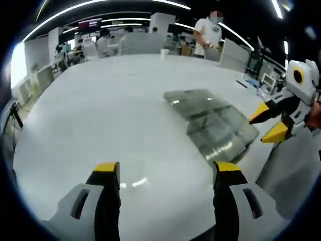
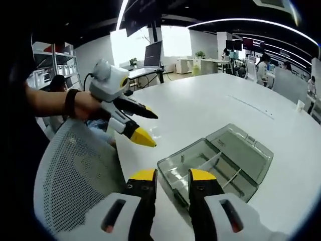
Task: Insert the divider into the dual guide fixture by aligning both edges with the guide slots and pushing it downward to the bottom, including one-sided entry, uneven engagement, binding, and posture correction.
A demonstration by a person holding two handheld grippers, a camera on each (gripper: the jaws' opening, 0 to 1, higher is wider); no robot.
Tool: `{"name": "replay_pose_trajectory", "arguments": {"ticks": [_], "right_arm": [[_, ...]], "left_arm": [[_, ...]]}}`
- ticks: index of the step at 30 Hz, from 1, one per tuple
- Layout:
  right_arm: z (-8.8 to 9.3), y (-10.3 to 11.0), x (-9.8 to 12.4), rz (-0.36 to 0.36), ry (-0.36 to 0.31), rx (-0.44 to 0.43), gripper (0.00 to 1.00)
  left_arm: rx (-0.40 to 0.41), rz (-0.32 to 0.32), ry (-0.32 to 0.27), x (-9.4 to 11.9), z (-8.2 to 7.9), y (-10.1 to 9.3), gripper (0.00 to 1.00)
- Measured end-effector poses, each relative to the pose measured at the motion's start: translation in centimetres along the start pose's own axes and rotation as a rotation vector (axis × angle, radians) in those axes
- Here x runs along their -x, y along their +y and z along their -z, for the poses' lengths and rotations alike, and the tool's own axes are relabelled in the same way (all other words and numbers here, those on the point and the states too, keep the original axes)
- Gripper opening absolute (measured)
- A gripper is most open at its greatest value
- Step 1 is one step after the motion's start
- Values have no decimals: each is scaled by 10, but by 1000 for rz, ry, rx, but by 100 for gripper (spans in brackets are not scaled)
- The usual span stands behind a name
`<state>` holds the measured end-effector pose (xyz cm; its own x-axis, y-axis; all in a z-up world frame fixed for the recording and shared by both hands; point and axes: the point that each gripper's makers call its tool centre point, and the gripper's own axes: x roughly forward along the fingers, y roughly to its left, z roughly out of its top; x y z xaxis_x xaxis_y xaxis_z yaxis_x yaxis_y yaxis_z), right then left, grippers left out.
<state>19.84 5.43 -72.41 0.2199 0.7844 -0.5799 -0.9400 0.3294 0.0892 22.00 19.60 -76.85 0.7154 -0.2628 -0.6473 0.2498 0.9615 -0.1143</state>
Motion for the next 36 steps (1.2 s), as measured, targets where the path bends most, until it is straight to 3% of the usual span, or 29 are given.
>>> {"name": "replay_pose_trajectory", "arguments": {"ticks": [12,20,36], "right_arm": [[-2,9,3,27,-27,-27,18],[0,18,3,13,-34,-44,16],[0,24,7,14,-43,-63,14]], "left_arm": [[-18,-73,70,-1,15,20,71],[1,-114,87,-5,23,38,62],[-37,-127,142,-14,37,41,51]]}}
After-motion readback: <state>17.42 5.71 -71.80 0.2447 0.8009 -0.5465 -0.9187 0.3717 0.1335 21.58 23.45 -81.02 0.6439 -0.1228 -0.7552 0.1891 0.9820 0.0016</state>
